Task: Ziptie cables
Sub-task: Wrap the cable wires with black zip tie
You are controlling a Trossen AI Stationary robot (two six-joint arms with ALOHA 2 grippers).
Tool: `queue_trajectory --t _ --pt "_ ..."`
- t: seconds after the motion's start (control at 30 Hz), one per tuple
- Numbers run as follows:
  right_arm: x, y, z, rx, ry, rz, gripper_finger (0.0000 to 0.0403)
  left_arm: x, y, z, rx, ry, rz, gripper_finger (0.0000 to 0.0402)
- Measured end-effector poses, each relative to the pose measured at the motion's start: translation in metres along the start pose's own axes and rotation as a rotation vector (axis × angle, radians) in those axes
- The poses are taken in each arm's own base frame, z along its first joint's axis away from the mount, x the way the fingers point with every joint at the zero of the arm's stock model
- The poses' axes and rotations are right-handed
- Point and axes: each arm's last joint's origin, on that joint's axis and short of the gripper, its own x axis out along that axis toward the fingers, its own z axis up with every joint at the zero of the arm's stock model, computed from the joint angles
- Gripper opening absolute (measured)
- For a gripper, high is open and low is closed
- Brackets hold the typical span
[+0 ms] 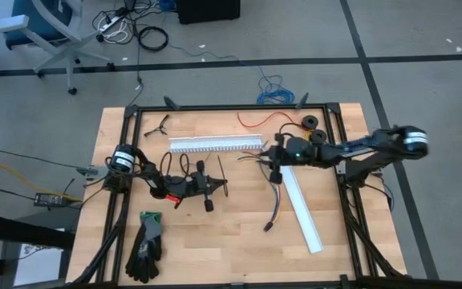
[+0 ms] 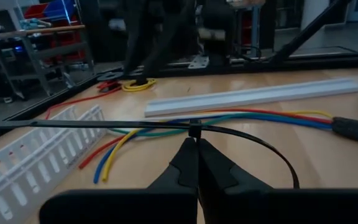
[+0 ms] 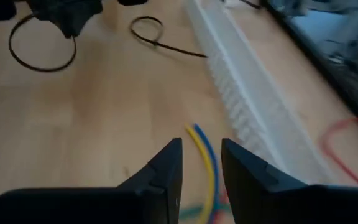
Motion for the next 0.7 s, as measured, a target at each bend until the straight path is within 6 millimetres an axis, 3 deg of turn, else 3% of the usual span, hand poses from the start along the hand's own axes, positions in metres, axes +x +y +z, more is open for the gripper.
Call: queue_trajectory --t 0.23,0.37,0.5,0.7 --pt "-0.071 0.007 -0.001 0.143 0.155 0.009 0.0077 -0.002 0.005 -0.002 0.000 0.002 0.000 0.0002" --pt "-0.098 0.016 -0.013 0.242 0.269 0.081 0.0073 -0.006 0.020 -0.003 0.003 0.019 0.045 0.0002" --pt "-0.103 0.033 -0.016 0.256 0.315 0.163 0.0073 -0.009 0.029 -0.004 -0.034 0.031 0.075 0.0002" --pt "-0.090 0.065 -0.018 0.144 0.345 0.279 0.0073 -0.006 0.029 -0.002 -0.074 0.017 0.057 0.0002"
